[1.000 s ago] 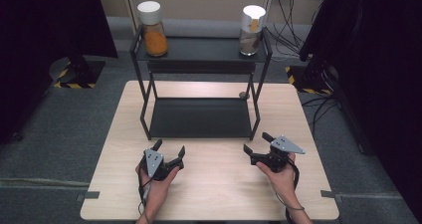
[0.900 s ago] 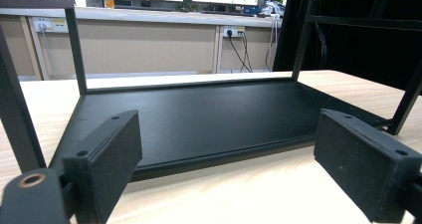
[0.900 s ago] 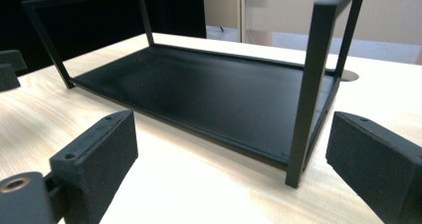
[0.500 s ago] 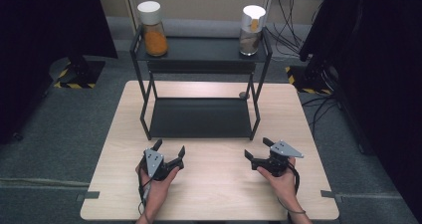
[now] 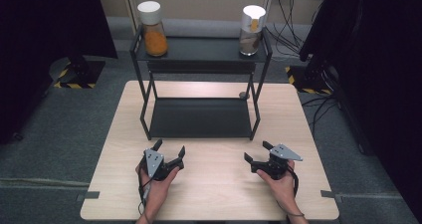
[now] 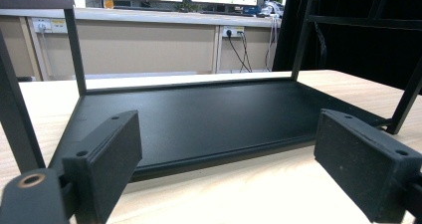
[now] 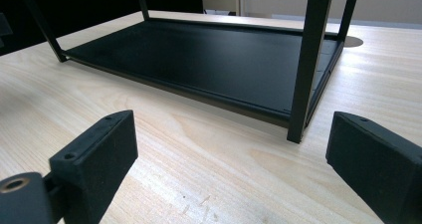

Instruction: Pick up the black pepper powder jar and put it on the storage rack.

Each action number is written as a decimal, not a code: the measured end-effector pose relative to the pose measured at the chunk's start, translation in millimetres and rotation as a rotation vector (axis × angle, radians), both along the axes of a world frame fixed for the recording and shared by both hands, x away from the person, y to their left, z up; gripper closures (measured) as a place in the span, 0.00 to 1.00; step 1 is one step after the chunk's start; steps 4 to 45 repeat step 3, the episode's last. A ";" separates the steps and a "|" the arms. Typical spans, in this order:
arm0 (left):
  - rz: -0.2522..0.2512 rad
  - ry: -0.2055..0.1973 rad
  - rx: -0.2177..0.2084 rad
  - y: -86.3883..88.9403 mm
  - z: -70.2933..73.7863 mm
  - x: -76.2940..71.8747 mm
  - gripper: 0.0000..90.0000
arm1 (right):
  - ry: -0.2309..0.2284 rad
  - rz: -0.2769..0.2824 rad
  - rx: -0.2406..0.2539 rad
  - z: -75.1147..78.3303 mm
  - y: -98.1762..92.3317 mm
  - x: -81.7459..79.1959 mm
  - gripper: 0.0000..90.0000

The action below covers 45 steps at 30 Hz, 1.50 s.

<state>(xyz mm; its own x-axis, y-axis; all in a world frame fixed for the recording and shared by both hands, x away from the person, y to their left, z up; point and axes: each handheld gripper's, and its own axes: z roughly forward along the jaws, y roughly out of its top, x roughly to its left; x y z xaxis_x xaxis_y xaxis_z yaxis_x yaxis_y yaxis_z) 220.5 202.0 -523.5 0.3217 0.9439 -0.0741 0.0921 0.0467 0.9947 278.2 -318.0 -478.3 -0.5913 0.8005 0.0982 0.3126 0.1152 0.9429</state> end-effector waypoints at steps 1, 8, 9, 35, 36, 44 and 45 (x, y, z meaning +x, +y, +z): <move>-0.002 0.001 -0.001 0.4 0.0 0.2 0.12 | -0.003 -0.001 0.003 -0.6 -0.5 -0.4 0.07; -0.004 0.003 -0.007 1.1 0.0 0.5 0.12 | -0.004 -0.005 0.008 -1.2 -1.2 -1.3 0.06; -0.004 0.003 -0.007 1.1 0.0 0.5 0.12 | -0.004 -0.005 0.008 -1.2 -1.2 -1.3 0.06; -0.004 0.003 -0.007 1.1 0.0 0.5 0.12 | -0.004 -0.005 0.008 -1.2 -1.2 -1.3 0.06; -0.004 0.003 -0.007 1.1 0.0 0.5 0.12 | -0.004 -0.005 0.008 -1.2 -1.2 -1.3 0.06; -0.004 0.003 -0.007 1.1 0.0 0.5 0.12 | -0.004 -0.005 0.008 -1.2 -1.2 -1.3 0.06; -0.004 0.003 -0.007 1.1 0.0 0.5 0.12 | -0.004 -0.005 0.008 -1.2 -1.2 -1.3 0.06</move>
